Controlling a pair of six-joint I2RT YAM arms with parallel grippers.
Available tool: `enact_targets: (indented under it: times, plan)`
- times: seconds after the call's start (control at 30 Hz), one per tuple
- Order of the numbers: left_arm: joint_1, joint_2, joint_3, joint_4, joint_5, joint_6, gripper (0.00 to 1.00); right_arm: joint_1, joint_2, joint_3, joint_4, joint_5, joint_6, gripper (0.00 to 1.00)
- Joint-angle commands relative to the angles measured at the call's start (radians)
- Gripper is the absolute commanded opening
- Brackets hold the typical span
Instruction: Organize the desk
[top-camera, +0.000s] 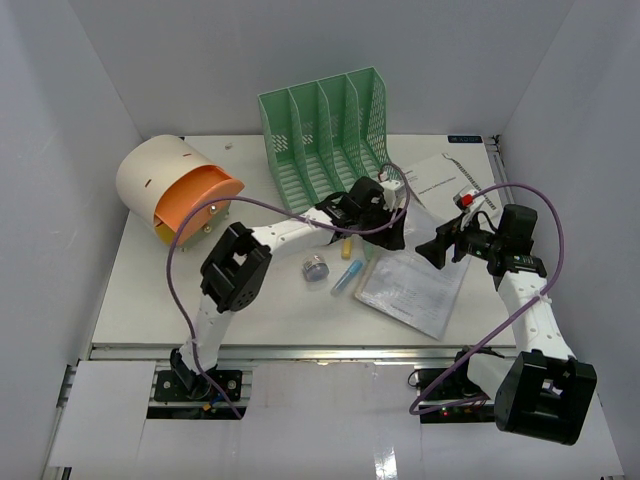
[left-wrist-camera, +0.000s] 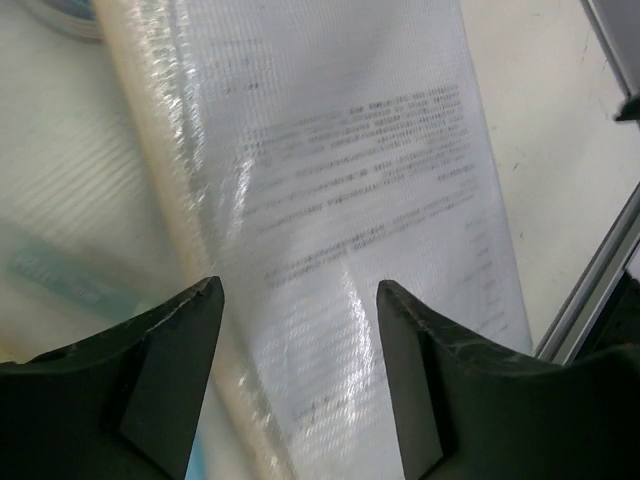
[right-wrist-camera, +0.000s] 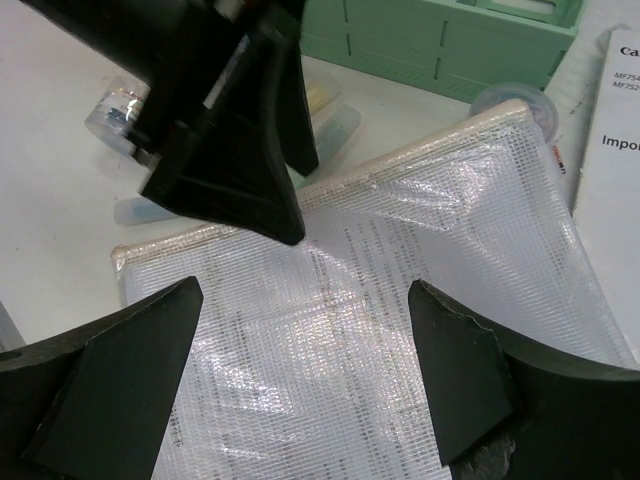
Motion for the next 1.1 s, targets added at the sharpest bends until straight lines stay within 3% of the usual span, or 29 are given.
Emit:
enact_targets:
  times: [0.0,0.07,0.13,0.2,0.27,0.47,0.53,0.7,0.77,1.07]
  plan:
    - [0.008,-0.248,-0.117,-0.007,-0.195,0.034,0.80,0.007,0.040,0.050,-0.158,-0.067,-0.148,0.90]
    - [0.018,-0.346,-0.221,-0.036,-0.268,0.035,0.82,0.067,0.064,0.072,-0.288,-0.004,-0.250,0.90]
    - [0.026,-0.411,-0.302,-0.047,-0.306,0.031,0.82,0.145,0.039,0.052,-0.292,0.150,-0.274,0.90]
    - [0.032,-0.567,-0.427,-0.055,-0.345,0.011,0.83,0.380,-0.044,-0.028,-0.227,0.393,-0.284,0.90]
    - [0.034,-0.667,-0.513,-0.055,-0.379,-0.008,0.83,0.520,-0.117,-0.078,-0.184,0.574,-0.260,0.90]
    - [0.036,-0.956,-0.737,-0.073,-0.424,-0.087,0.90,1.023,-0.103,-0.146,-0.075,1.132,-0.001,0.90]
    - [0.036,-1.047,-0.769,-0.090,-0.437,-0.117,0.96,1.051,-0.070,-0.142,-0.070,1.215,0.047,0.90]
    - [0.036,-1.169,-0.858,-0.144,-0.464,-0.176,0.98,1.124,-0.040,-0.147,-0.058,1.231,0.082,0.90]
    - [0.036,-1.212,-0.882,-0.160,-0.472,-0.193,0.98,1.145,-0.011,-0.166,-0.021,1.302,0.063,0.90]
    - [0.036,-1.292,-0.931,-0.173,-0.483,-0.270,0.98,1.220,0.102,-0.230,0.069,1.340,0.061,0.96]
